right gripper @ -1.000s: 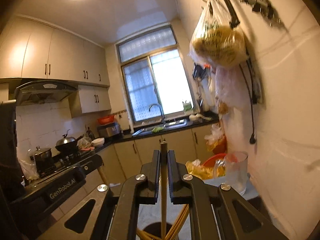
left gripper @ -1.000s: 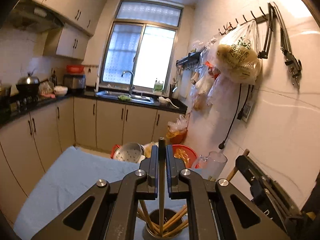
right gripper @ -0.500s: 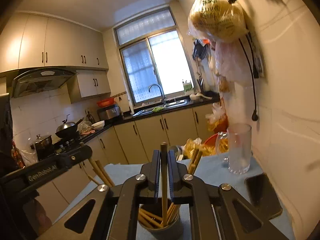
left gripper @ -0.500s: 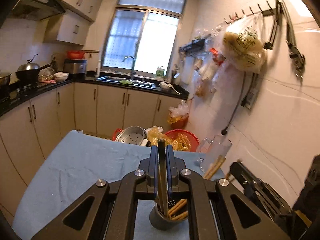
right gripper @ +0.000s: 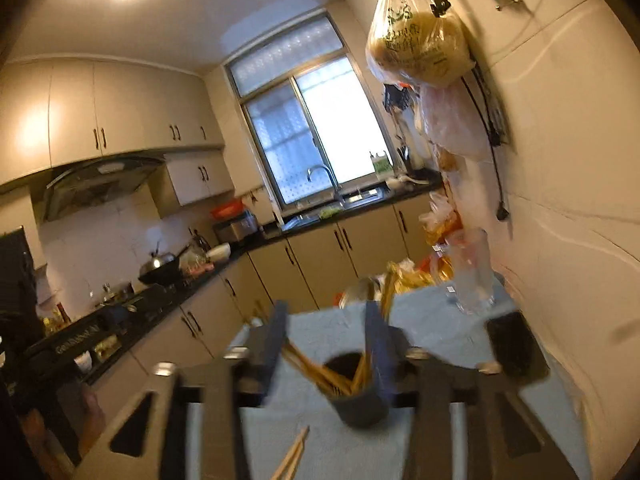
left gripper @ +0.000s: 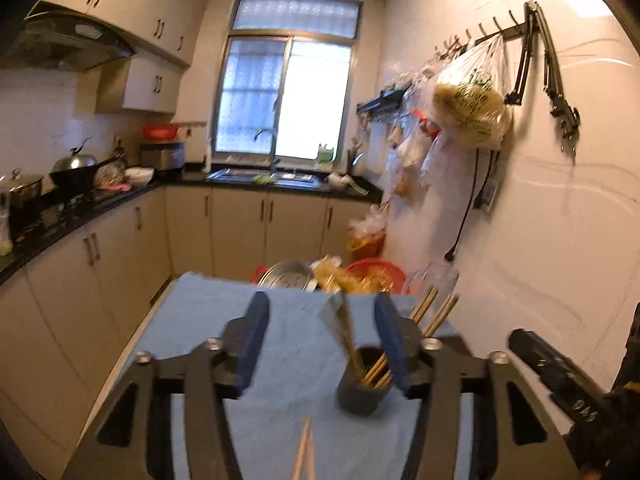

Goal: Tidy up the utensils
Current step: 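Withdraw both open tools from the cup back over the last chopsticks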

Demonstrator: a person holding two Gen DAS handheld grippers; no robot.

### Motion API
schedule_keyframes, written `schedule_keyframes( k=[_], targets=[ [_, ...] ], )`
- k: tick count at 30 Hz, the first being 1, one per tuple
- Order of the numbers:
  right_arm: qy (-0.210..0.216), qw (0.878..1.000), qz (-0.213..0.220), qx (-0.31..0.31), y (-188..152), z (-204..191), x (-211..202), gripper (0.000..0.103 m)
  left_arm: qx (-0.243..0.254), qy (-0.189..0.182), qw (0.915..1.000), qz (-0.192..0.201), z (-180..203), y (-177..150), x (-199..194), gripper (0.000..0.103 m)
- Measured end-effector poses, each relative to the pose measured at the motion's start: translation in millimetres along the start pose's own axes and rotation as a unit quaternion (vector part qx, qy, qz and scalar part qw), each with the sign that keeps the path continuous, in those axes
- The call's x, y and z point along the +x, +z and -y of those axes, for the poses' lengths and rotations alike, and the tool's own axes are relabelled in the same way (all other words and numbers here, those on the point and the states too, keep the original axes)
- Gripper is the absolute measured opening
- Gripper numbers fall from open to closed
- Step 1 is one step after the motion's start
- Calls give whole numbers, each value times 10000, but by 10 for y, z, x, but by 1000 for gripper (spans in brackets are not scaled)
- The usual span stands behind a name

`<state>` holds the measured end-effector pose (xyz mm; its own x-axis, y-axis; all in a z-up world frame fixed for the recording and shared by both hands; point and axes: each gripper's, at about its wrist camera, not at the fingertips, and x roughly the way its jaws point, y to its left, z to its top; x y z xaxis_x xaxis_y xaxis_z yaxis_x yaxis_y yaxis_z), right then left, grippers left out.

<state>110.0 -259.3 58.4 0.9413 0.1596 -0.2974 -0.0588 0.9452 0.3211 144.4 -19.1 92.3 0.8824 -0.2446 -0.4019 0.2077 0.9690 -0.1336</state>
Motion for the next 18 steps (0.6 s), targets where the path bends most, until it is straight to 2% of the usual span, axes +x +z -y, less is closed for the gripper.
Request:
schedule_keyframes(
  k=[2,5,7,9,13,16,18],
  targets=[
    [127,9996,-241,68,-148,4,-84,58,-81,45,9996,-280,-140,-171,-92,58],
    [221,9962,-805,250,-433,17,-30,58,-233,323,9967,-710,-313,-514,-136,58],
    [283,9899,-1357,309,-711,5,129,58,-364,527,9928,-1009,-413,-755,-90,58],
    [293,9826,-1813,271,-908,-19,296,58,-506,540,9885,-1321,-495,-929,-13,58],
    [378,9705,-2363,306,-1159,-45,546,56,-768,522,9812,-1694,-643,-1129,125,58],
    [332,9620,-2704,186,-1281,-91,738,50,-849,511,9786,-1805,-700,-1199,212,58],
    [320,9561,-2913,29,-1366,-179,860,42,-923,454,9750,-1971,-746,-1269,287,58]
  ],
)
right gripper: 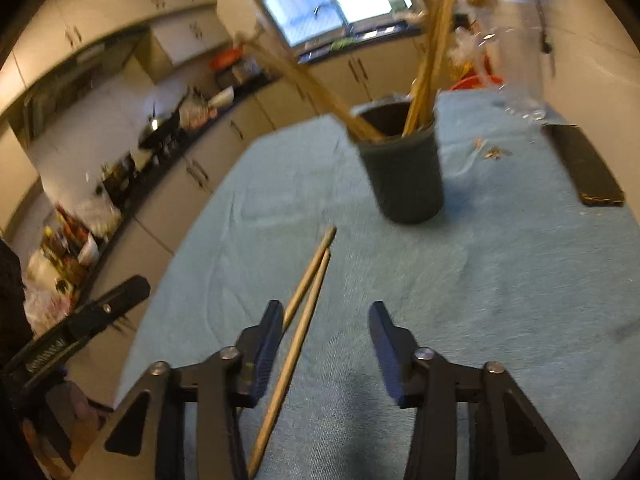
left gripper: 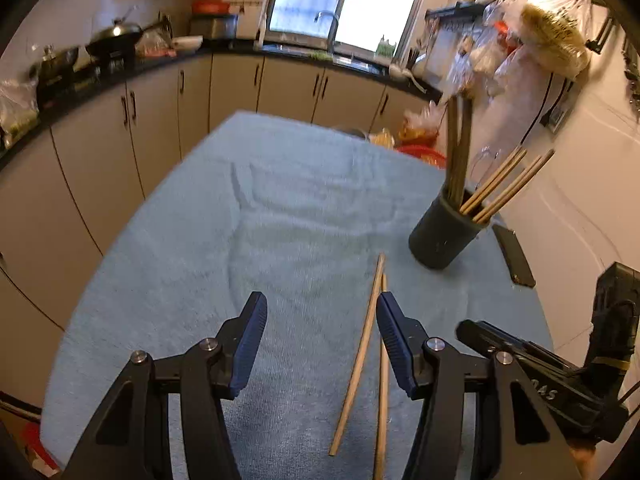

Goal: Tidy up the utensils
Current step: 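Withdraw both open tools from the cup back over the last chopsticks, then close the right gripper on a chopstick while the left gripper closes on the last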

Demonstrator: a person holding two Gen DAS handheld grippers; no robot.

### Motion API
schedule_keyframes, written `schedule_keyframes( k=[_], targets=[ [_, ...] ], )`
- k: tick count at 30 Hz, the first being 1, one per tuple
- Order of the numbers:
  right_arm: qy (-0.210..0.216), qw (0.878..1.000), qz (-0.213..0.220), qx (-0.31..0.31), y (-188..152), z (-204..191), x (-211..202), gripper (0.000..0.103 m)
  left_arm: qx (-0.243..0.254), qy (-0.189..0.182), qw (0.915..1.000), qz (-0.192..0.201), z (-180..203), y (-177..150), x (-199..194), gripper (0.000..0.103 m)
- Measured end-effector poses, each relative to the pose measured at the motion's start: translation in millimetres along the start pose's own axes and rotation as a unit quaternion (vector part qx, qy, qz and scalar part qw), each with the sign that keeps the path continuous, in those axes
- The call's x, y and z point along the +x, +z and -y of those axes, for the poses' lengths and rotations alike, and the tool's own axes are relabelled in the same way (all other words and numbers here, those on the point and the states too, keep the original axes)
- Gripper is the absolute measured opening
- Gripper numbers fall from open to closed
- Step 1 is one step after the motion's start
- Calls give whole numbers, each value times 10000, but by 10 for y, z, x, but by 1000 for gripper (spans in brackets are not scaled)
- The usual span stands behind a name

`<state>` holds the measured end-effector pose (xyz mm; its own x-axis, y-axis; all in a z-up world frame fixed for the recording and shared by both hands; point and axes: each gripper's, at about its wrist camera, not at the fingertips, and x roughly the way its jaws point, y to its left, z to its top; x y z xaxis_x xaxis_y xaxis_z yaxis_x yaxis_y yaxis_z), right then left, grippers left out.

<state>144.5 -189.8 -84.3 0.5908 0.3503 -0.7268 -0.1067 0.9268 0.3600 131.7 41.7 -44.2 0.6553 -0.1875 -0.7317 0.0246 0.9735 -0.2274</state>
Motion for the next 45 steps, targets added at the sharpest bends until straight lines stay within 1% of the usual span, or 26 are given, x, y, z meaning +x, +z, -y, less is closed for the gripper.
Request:
schedule_keyframes(
  k=[5,6,7,8,9,11,12,15,17,19,21,23,26,28,30,32,34,36,37,39,41,42,43,44,45],
  targets=[
    [-231,9981,-436,-382,35,-193,347,38,-12,-9,9999,-137,-78,-60,132,58],
    [-283,9968,-606,-448,45,-215,439,34,21,-2,9999,-165,-90,-70,156,58],
    [-329,9952,-776,-504,74,-240,550,34,31,14,9999,-163,-108,-79,166,58],
    [-355,9938,-897,-561,104,-261,638,28,28,69,9999,-145,-124,-89,182,58],
    [-386,9925,-977,-628,135,-286,715,26,9,130,9998,-128,-141,-98,201,58],
    [-449,9899,-1082,-799,193,-344,850,25,-9,131,9997,-204,-191,-106,248,58],
    [-585,9875,-1185,-857,220,-368,945,24,-30,114,9996,-253,-210,-111,266,58],
    [-791,9822,-1411,-950,244,-419,1126,21,-39,128,9995,-281,-244,-116,275,58],
    [-1153,9752,-1448,-1217,263,-491,1197,15,-45,156,9994,-310,-251,-109,293,58],
    [-1316,9697,-1448,-1462,258,-548,1242,14,-60,95,9993,-347,-248,-103,313,58],
    [-1407,9669,-1422,-1585,248,-545,1229,12,-6,22,9992,-397,-220,-90,333,58],
    [-1571,9652,-1342,-1603,220,-451,1151,11,92,4,9990,-432,-163,-66,359,58],
    [-1556,9698,-1299,-1360,193,-188,1005,10,357,-37,9980,-515,-6,5,439,58],
    [-1547,9731,-1251,-1157,187,12,909,11,594,-264,9951,-739,139,70,615,58],
    [-1549,9755,-1210,-993,179,201,809,11,655,-316,9920,-1031,239,117,792,58],
    [-1598,9767,-1171,-826,170,395,713,11,850,-377,9885,-1193,387,174,963,58],
    [-1533,9798,-1117,-628,168,580,629,10,1072,-188,9851,-1332,540,228,1120,58],
    [-1498,9812,-1097,-535,168,664,571,10,1251,-101,9825,-1374,659,274,1246,58],
    [-1445,9825,-1082,-471,187,709,562,10,1269,-75,9814,-1440,699,300,1328,56],
    [-1339,9845,-1071,-372,241,772,578,10,1237,-83,9782,-1663,751,354,1530,41],
    [-1293,9848,-1068,-452,268,767,628,12,1182,-42,9759,-1834,792,401,1702,32],
    [-1253,9847,-1080,-549,272,766,655,12,1216,3,9752,-1848,817,417,1749,30],
    [-1215,9846,-1104,-603,286,771,682,13,1300,68,9757,-1762,862,442,1775,29],
    [-1187,9849,-1116,-582,336,753,748,14,1379,165,9741,-1784,894,463,1802,24],
    [-1151,9853,-1139,-536,374,766,778,14,1411,241,9734,-1790,910,468,1811,15]
  ],
)
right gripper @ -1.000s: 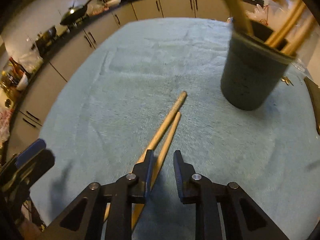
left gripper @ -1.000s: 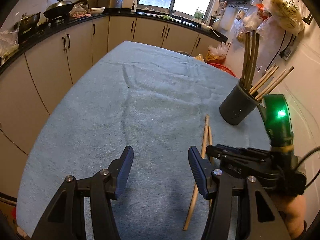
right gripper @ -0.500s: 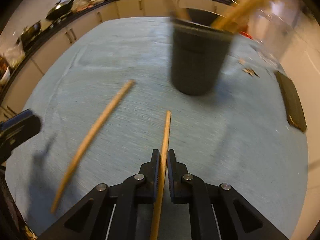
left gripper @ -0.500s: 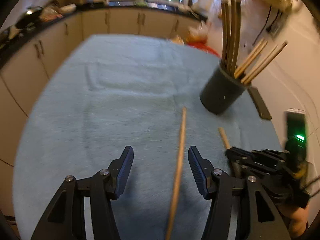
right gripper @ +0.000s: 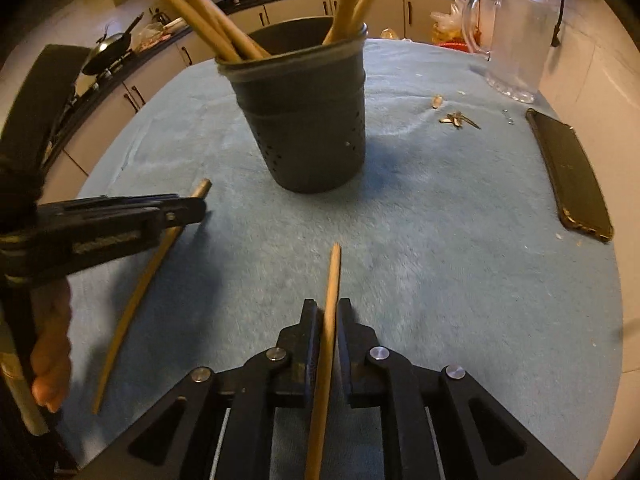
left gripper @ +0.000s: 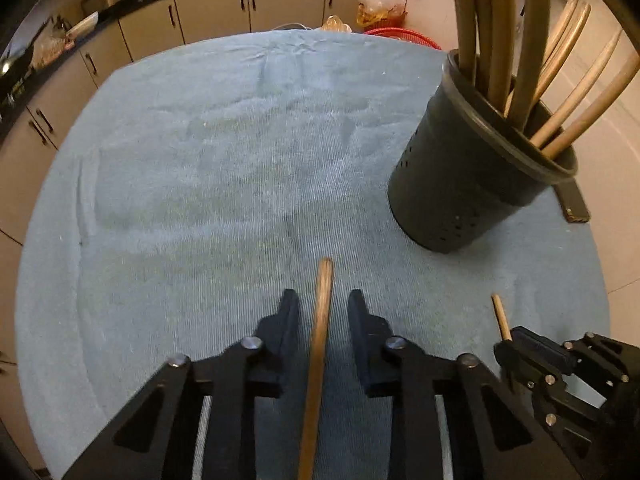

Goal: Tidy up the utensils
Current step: 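Close the right gripper on a chopstick while the left gripper closes on the last, then lift the right tool's chopstick over the grey cup while the left tool carries its own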

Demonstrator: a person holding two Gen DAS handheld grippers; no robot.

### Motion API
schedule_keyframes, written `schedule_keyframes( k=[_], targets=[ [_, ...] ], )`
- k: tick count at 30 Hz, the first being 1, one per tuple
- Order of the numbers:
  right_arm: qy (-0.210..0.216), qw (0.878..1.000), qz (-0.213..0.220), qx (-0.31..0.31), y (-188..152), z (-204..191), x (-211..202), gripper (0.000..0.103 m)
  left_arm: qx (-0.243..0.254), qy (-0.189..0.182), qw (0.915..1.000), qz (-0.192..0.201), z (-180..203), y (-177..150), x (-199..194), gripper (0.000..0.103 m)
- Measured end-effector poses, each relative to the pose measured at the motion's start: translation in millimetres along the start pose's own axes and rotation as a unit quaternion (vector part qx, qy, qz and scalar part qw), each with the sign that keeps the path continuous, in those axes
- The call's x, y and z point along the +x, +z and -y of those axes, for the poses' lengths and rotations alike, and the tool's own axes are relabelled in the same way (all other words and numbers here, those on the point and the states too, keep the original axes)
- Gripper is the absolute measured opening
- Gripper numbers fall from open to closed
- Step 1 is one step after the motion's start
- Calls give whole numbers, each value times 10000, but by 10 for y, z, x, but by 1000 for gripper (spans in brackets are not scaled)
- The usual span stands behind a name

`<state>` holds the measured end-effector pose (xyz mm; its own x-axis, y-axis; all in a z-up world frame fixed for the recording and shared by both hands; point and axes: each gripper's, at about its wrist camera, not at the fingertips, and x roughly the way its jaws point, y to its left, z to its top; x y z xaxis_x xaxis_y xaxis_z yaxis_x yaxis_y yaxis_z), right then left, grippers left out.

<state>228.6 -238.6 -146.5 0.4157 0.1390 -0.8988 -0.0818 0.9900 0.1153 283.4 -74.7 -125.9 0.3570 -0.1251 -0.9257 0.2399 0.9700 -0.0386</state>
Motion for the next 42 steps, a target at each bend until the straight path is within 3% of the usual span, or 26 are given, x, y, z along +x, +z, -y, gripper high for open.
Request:
schedule_keyframes(
  k=[4,7,10,12,18,22,26,31,36,40,42],
  targets=[
    [-329,9984,-45,-459,41,-171,16,14,71,229,9997,63,27,-27,-2,7],
    [-411,9971,38,-645,-30,-240,-23,10,-170,75,9998,36,-42,-100,-104,7],
    [-82,9988,263,-415,-48,-197,-124,8,-451,-129,9974,550,-177,-243,-484,7],
    [-17,9973,685,-247,-86,-171,-343,7,-603,-81,9929,1018,-242,-388,-821,7],
    [674,9840,1620,317,-282,-50,-988,7,-1174,-206,9731,1971,-330,-817,-1607,7],
    [600,9722,2245,298,-407,-129,-1397,7,-1180,-49,9637,2395,-273,-959,-1899,7],
    [655,9607,2664,410,-526,-157,-1741,7,-1314,-164,9557,2628,-307,-1097,-2128,7],
    [755,9465,3075,627,-641,-125,-2066,7,-1205,-316,9521,2792,-216,-1136,-2281,7],
    [755,9423,3187,688,-640,-74,-2169,7,-1183,-439,9472,2947,-179,-1152,-2401,7],
    [748,9373,3342,640,-627,-103,-2271,7,-1238,-333,9377,3229,-168,-1112,-2502,7],
    [748,9349,3414,615,-616,-107,-2311,7,-1137,-285,9394,3222,-139,-1055,-2536,7]
  ],
)
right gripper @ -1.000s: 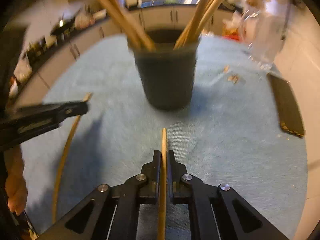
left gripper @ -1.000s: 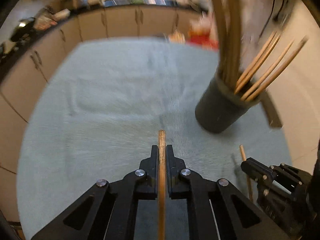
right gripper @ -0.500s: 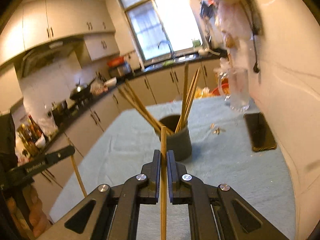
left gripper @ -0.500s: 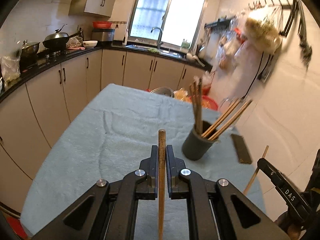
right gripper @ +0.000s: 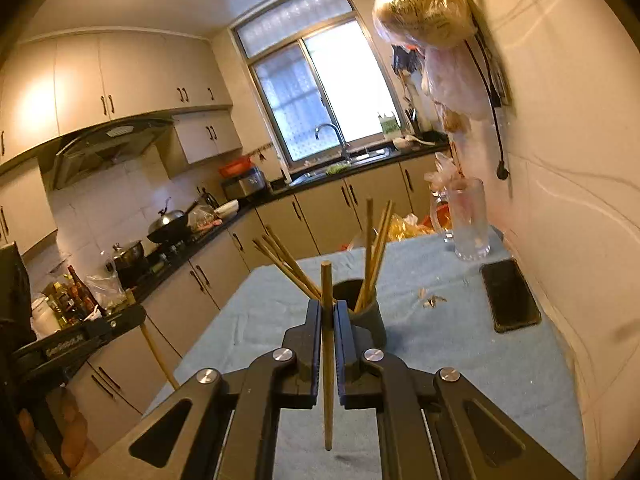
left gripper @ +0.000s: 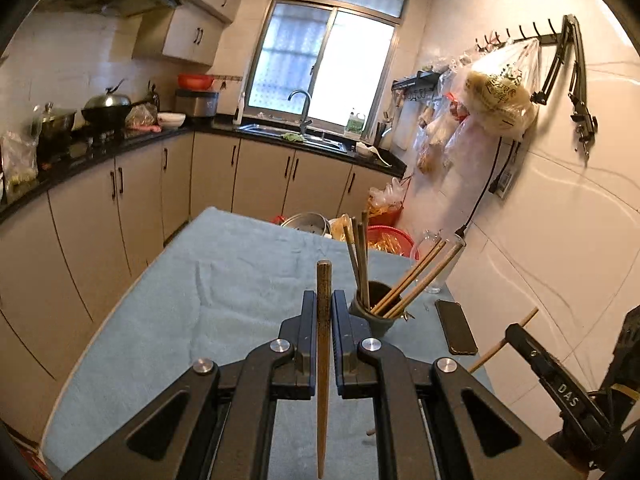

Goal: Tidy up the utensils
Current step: 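Lift the right tool's chopstick over the grey cup while the left tool carries its own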

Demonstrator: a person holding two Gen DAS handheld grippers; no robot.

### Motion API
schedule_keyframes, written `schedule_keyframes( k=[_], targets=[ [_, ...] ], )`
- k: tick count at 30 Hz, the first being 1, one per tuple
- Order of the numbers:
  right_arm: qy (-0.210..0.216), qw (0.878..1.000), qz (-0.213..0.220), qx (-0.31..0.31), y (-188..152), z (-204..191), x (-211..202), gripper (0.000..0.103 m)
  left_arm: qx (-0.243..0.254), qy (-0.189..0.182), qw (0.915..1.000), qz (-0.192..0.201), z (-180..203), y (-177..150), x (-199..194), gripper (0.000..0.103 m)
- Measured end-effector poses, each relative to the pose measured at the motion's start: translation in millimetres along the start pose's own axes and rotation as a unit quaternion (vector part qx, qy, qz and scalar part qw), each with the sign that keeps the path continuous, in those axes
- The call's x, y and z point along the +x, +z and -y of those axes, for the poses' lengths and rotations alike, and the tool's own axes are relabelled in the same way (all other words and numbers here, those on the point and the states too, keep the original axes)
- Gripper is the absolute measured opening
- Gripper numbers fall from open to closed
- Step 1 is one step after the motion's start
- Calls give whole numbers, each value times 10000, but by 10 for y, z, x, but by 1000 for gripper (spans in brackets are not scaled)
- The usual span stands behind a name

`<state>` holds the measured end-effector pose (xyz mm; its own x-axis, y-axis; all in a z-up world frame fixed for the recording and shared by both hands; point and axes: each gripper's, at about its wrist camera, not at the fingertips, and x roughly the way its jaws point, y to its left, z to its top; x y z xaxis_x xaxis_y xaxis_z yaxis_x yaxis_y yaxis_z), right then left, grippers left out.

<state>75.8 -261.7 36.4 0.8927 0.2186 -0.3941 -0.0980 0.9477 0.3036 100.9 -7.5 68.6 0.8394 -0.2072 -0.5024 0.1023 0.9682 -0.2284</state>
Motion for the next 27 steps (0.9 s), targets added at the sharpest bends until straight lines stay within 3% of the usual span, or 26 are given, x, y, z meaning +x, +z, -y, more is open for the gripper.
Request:
schedule_keyframes(
  k=[15,27],
  targets=[
    [-25,9995,305,-47,286,-94,-96,7,210,-195,9991,303,216,412,55,7],
    [-123,9977,652,-108,743,-30,-2,7,436,-340,9938,964,664,960,397,7]
  ],
)
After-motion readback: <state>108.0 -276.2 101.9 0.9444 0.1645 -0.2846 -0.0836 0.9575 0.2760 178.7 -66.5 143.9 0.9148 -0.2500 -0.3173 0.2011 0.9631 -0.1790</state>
